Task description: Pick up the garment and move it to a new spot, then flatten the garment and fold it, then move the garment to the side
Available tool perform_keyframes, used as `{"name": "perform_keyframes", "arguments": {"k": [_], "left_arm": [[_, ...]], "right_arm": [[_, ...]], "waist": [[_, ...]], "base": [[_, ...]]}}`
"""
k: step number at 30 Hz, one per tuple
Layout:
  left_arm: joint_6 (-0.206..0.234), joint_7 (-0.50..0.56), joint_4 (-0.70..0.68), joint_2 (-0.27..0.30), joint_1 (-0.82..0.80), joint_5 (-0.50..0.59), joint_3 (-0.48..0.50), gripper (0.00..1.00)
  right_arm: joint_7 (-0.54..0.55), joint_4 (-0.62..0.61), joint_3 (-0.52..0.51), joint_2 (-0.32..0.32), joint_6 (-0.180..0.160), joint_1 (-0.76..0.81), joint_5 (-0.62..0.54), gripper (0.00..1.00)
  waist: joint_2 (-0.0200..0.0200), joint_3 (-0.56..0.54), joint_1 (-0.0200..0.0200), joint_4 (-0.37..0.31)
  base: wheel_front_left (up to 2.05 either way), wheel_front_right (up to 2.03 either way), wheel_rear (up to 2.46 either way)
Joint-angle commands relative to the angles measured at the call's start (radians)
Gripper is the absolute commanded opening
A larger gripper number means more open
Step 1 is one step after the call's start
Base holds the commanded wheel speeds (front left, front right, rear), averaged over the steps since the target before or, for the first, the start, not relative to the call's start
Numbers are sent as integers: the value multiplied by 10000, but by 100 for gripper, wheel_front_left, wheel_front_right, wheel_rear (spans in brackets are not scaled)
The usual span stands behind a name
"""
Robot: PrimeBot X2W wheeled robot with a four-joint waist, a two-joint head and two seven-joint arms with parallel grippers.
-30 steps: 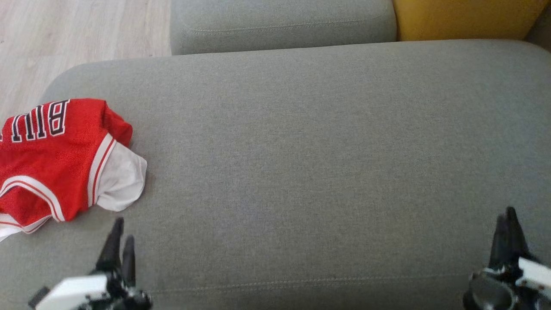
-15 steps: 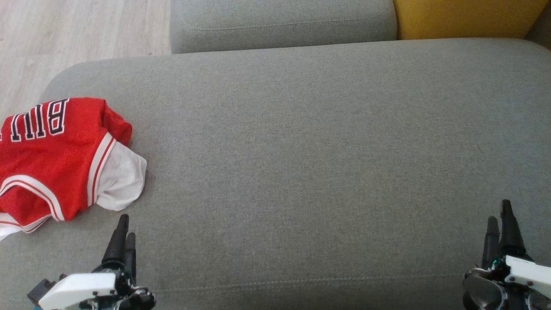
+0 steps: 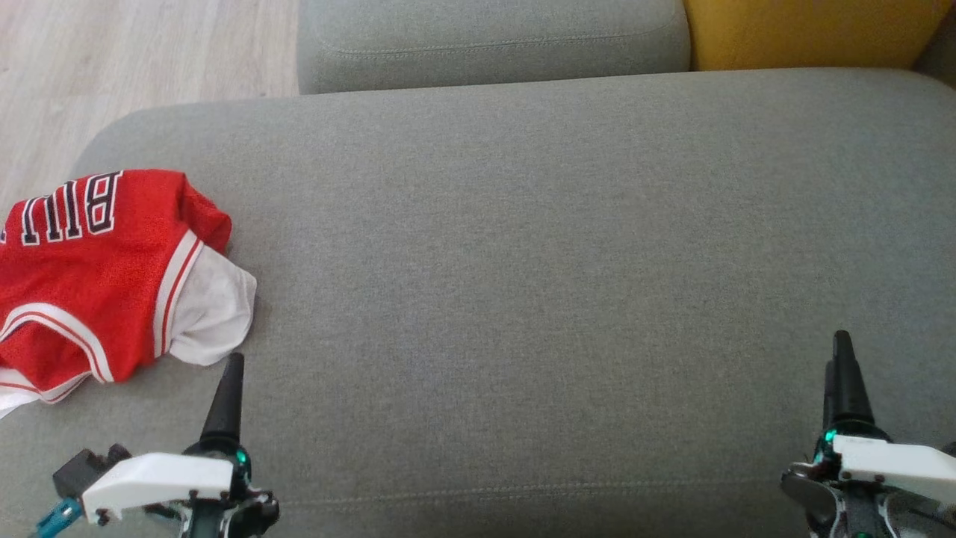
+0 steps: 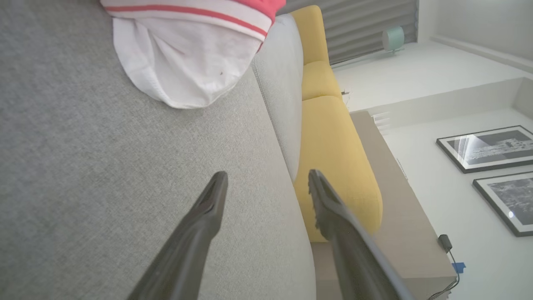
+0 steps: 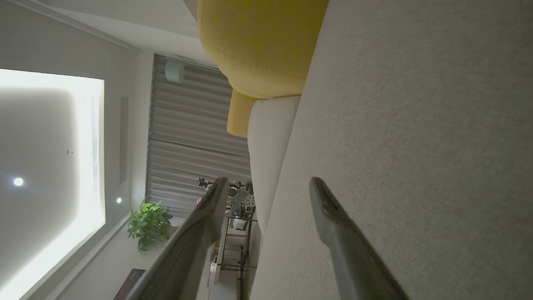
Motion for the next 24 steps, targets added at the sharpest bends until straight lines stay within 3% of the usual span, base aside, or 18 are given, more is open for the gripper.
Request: {"name": "perform_keyframes", "arguments": {"k": [1,24], "left_arm": [[28,-95,-424,105,-446,242,23,100],[804,-766,-1313,138,-525,3686,-873,100]], "right_arm": [[-94,-415,144,-75,20,-505,-314,100],[-767,-718,1407,-90,34,-672,-3390,100]], "waist": [[0,-4,0,-1],[0,-65,0,26]], "base": [[0,0,0],[0,0,0]]}}
